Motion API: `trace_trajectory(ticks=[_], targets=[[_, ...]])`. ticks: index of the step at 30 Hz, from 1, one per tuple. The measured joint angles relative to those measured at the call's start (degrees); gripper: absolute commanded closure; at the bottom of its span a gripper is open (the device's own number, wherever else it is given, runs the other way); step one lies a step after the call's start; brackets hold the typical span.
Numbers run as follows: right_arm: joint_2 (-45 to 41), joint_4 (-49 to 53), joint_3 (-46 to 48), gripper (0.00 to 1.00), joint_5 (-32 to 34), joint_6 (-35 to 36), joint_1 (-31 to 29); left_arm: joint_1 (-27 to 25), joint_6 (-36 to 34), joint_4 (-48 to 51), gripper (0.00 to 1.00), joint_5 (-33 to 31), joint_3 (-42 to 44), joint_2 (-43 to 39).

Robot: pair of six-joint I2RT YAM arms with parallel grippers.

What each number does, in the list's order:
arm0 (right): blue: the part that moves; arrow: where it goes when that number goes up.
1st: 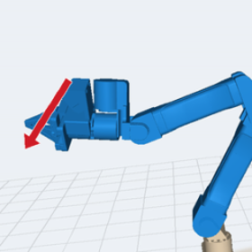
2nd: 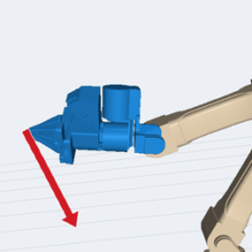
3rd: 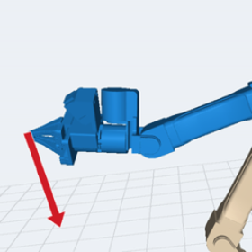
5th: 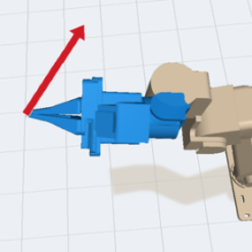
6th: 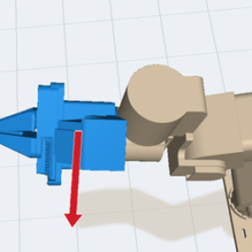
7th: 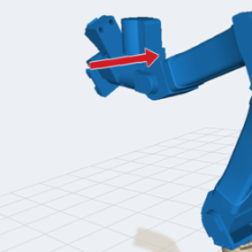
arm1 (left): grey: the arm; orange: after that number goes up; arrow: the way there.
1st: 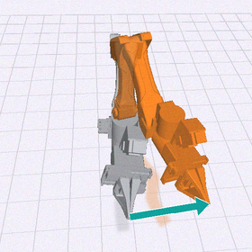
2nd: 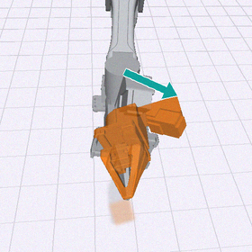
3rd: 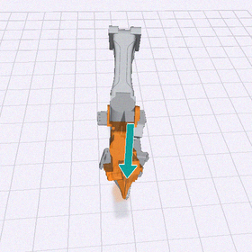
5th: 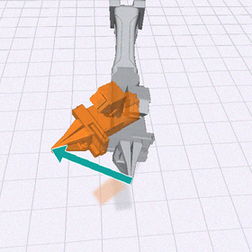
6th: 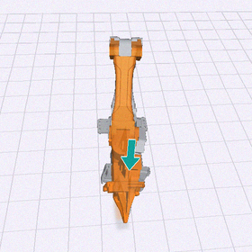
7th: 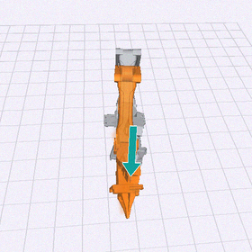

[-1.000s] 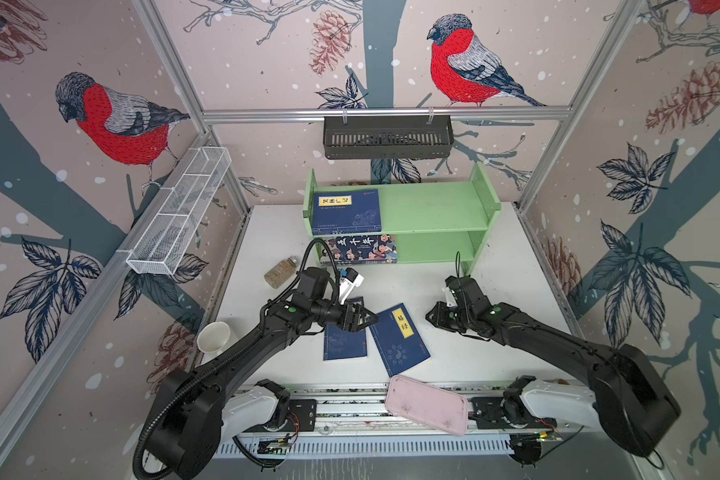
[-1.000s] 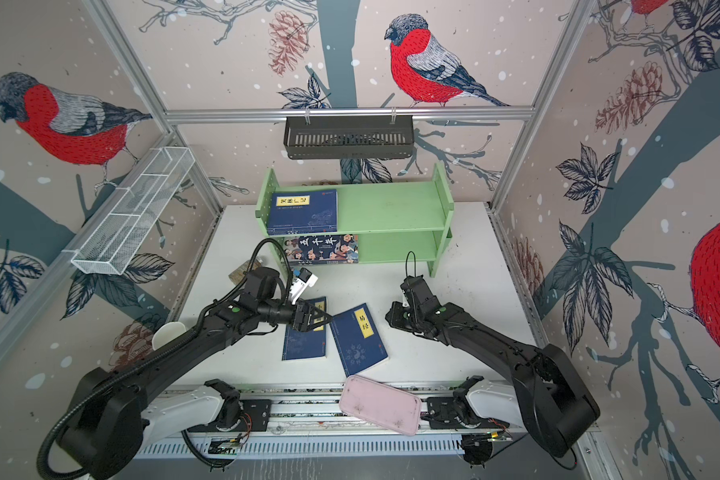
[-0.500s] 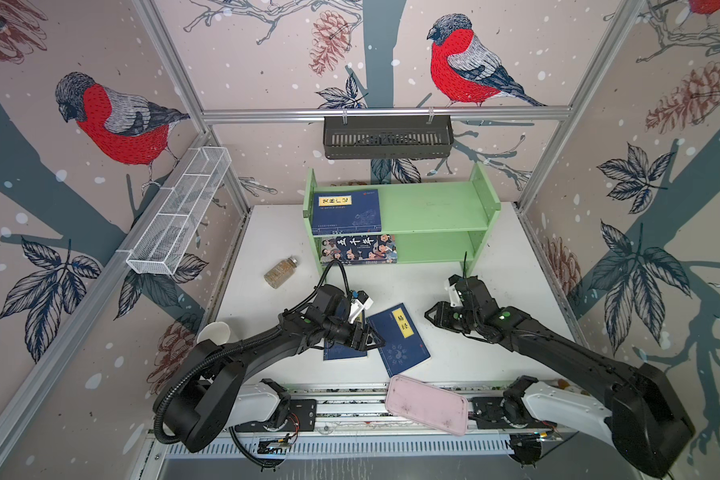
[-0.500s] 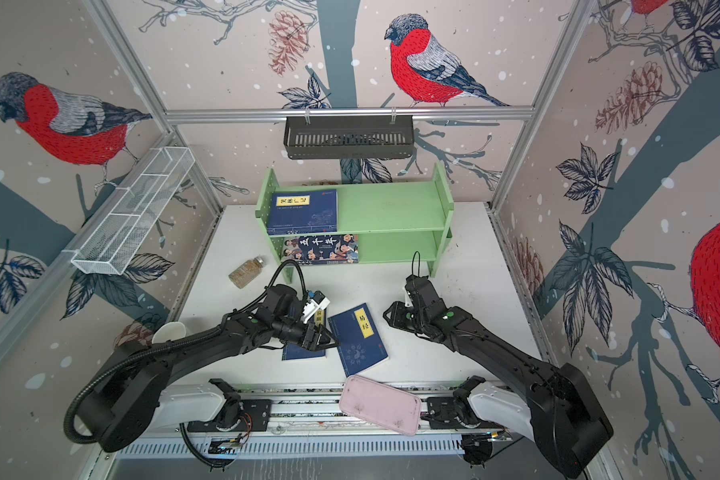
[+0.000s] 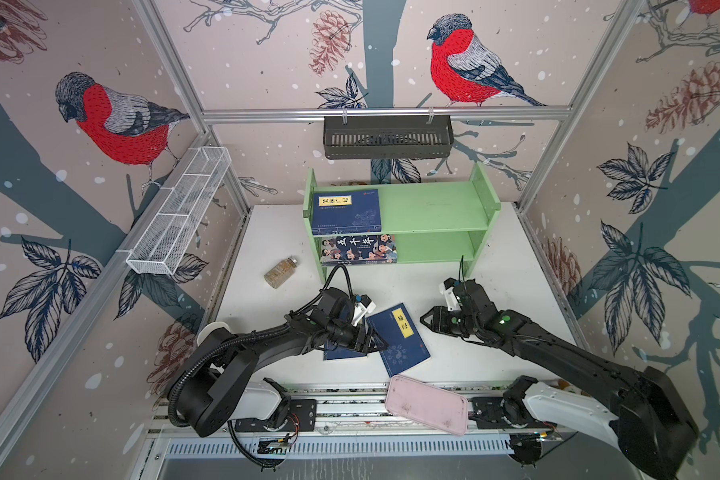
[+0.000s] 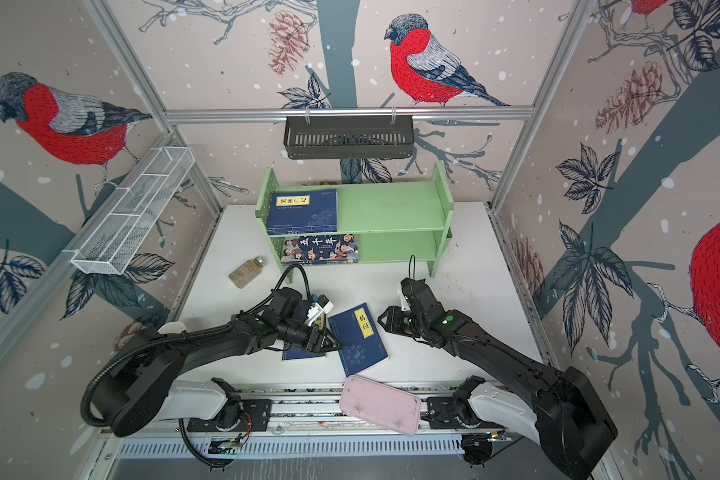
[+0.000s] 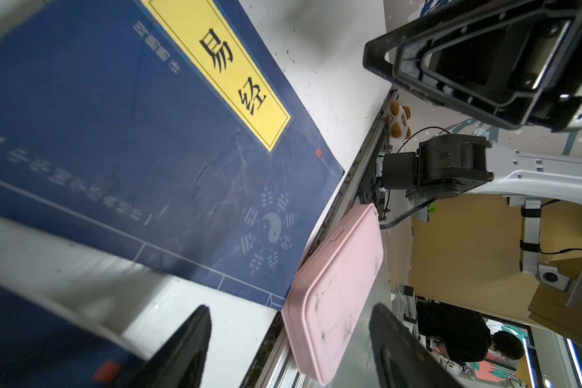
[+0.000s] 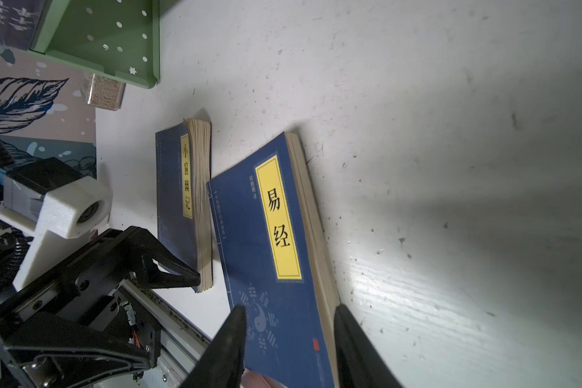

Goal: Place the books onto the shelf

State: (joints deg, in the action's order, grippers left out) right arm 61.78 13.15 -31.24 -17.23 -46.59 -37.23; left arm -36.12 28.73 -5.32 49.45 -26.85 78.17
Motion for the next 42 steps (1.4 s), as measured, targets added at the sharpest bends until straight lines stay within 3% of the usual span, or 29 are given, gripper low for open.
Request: trace_trajectory(ticks=[14, 42], targets=[[1.4, -0.8, 0.9, 0.54, 1.4, -1.4, -2.5, -1.5, -4.1, 3.3, 0.25, -4.9, -3.2, 3.1], [5.6, -4.2, 4.1, 0.5, 2.4, -1.7, -1.8, -3.4, -9.4, 0.9, 0.26, -2.8, -7.9, 13.2]])
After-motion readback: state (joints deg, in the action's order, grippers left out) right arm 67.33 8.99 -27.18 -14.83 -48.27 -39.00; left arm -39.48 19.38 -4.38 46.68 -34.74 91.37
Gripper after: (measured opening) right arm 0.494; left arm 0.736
